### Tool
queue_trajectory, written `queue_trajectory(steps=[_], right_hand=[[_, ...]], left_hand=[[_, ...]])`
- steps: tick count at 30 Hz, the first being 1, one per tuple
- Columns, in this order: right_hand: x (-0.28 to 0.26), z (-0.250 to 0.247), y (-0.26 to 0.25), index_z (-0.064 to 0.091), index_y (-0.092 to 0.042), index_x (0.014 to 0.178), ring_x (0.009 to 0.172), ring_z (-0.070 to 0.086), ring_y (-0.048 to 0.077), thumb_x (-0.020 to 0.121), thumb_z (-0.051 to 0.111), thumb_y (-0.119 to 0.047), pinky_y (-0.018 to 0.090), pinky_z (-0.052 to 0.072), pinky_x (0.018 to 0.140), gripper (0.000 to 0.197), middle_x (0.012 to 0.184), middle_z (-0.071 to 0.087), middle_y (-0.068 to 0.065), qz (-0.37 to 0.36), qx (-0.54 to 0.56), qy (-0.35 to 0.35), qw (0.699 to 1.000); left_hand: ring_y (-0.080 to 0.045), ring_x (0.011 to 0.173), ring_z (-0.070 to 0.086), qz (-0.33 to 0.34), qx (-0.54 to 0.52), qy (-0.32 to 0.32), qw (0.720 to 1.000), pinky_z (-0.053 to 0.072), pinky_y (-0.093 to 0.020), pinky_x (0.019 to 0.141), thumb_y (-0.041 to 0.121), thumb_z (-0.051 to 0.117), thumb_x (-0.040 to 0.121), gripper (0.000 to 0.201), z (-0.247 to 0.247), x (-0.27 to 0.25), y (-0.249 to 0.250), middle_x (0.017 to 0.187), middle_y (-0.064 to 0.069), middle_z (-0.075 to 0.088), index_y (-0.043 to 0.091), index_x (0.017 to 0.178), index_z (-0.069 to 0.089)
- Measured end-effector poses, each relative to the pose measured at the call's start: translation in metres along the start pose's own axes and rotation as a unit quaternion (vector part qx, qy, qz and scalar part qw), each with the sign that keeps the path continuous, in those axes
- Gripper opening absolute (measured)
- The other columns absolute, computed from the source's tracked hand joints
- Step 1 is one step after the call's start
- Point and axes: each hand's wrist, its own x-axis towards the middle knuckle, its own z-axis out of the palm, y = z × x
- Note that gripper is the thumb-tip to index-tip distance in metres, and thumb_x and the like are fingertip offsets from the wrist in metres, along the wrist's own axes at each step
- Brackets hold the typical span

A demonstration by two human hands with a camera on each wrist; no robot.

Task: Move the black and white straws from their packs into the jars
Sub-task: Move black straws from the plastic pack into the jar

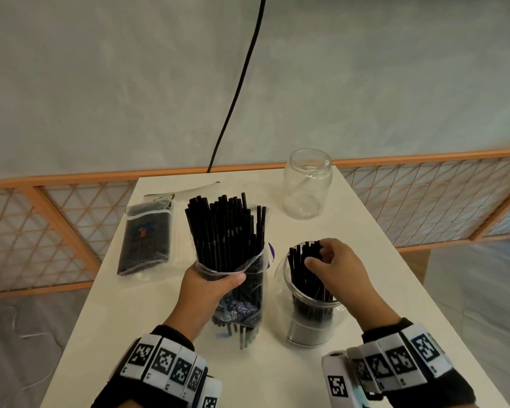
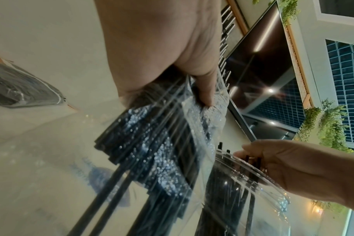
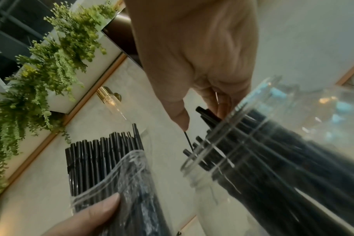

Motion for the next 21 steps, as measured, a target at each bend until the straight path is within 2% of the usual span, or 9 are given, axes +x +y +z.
queue_trajectory(steps=[2, 5, 8, 10, 12, 14, 16, 18, 21], right_hand=[[0.002, -0.005, 0.001, 0.048, -0.008, 0.13, 0.095, 0.051, 0.015, 0.082, 0.065, -0.02, 0.024, 0.035, 0.079, 0.053, 0.115, 0.056, 0.007, -0.005, 0.014, 0.034, 0.999], [0.003, -0.012, 0.0, 0.052, -0.012, 0.126, 0.092, 0.054, 0.015, 0.083, 0.062, -0.018, 0.024, 0.037, 0.077, 0.045, 0.114, 0.056, 0.006, -0.022, 0.05, 0.087, 0.995], [-0.003, -0.015, -0.011, 0.056, -0.016, 0.121, 0.082, 0.056, 0.006, 0.084, 0.062, -0.016, 0.02, 0.041, 0.071, 0.038, 0.109, 0.057, 0.002, -0.059, 0.092, 0.1, 0.989], [-0.009, -0.013, -0.022, 0.058, -0.019, 0.117, 0.082, 0.056, 0.0, 0.083, 0.064, -0.018, 0.011, 0.041, 0.068, 0.035, 0.105, 0.058, -0.001, -0.086, 0.112, 0.074, 0.987], [-0.016, -0.01, -0.032, 0.06, -0.024, 0.111, 0.086, 0.059, 0.004, 0.081, 0.067, -0.021, 0.006, 0.042, 0.067, 0.031, 0.099, 0.06, -0.005, -0.111, 0.128, 0.02, 0.985], [-0.023, -0.004, -0.043, 0.06, -0.029, 0.101, 0.086, 0.059, 0.005, 0.08, 0.07, -0.023, 0.003, 0.042, 0.067, 0.024, 0.092, 0.061, -0.008, -0.14, 0.134, -0.031, 0.981], [-0.026, 0.004, -0.051, 0.057, -0.031, 0.096, 0.081, 0.056, 0.002, 0.078, 0.071, -0.025, 0.006, 0.041, 0.067, 0.023, 0.088, 0.059, -0.01, -0.157, 0.135, -0.044, 0.977], [-0.025, 0.01, -0.057, 0.054, -0.029, 0.097, 0.081, 0.054, 0.004, 0.076, 0.073, -0.028, 0.013, 0.042, 0.067, 0.028, 0.089, 0.058, -0.009, -0.146, 0.144, -0.04, 0.978], [-0.022, 0.017, -0.062, 0.053, -0.026, 0.105, 0.092, 0.054, 0.008, 0.073, 0.074, -0.036, 0.019, 0.043, 0.071, 0.04, 0.102, 0.056, -0.007, -0.131, 0.115, -0.083, 0.981]], left_hand=[[-0.008, 0.093, 0.064, -0.004, 0.001, 0.002, 1.0, 0.051, -0.031, 0.085, 0.003, 0.078, 0.067, 0.041, 0.0, 0.0, -0.001, 0.098, 0.004, 0.07, 0.023, 0.099, 0.064], [-0.004, 0.088, 0.067, -0.007, 0.004, 0.004, 1.0, 0.052, -0.031, 0.085, 0.002, 0.079, 0.066, 0.04, 0.0, 0.001, -0.003, 0.092, 0.008, 0.073, 0.023, 0.097, 0.066], [-0.008, 0.091, 0.067, -0.004, 0.002, 0.003, 1.0, 0.051, -0.031, 0.085, 0.002, 0.079, 0.065, 0.041, 0.0, 0.001, -0.003, 0.095, 0.006, 0.072, 0.022, 0.099, 0.066], [-0.008, 0.092, 0.067, -0.001, 0.0, -0.004, 1.0, 0.052, -0.028, 0.083, 0.002, 0.079, 0.065, 0.041, 0.001, 0.001, -0.002, 0.094, 0.005, 0.073, 0.021, 0.099, 0.066], [-0.002, 0.085, 0.068, 0.004, 0.001, -0.015, 1.0, 0.053, -0.021, 0.076, 0.0, 0.078, 0.065, 0.04, 0.003, 0.001, 0.0, 0.087, 0.011, 0.074, 0.024, 0.095, 0.066], [0.0, 0.082, 0.068, 0.007, 0.002, -0.021, 1.0, 0.053, -0.018, 0.073, -0.001, 0.079, 0.064, 0.04, 0.005, 0.001, 0.0, 0.084, 0.012, 0.074, 0.024, 0.093, 0.066], [-0.006, 0.088, 0.068, 0.011, -0.002, -0.023, 1.0, 0.054, -0.024, 0.077, 0.0, 0.08, 0.062, 0.043, 0.006, 0.001, 0.002, 0.091, 0.005, 0.074, 0.02, 0.097, 0.067], [-0.013, 0.093, 0.068, 0.017, -0.01, -0.025, 0.999, 0.054, -0.03, 0.081, 0.006, 0.084, 0.057, 0.051, 0.006, 0.001, 0.004, 0.097, -0.002, 0.073, 0.015, 0.104, 0.067], [-0.017, 0.094, 0.069, 0.029, -0.01, -0.026, 0.999, 0.056, -0.033, 0.081, 0.019, 0.087, 0.048, 0.065, 0.004, 0.002, 0.004, 0.099, -0.005, 0.073, 0.01, 0.109, 0.066]])
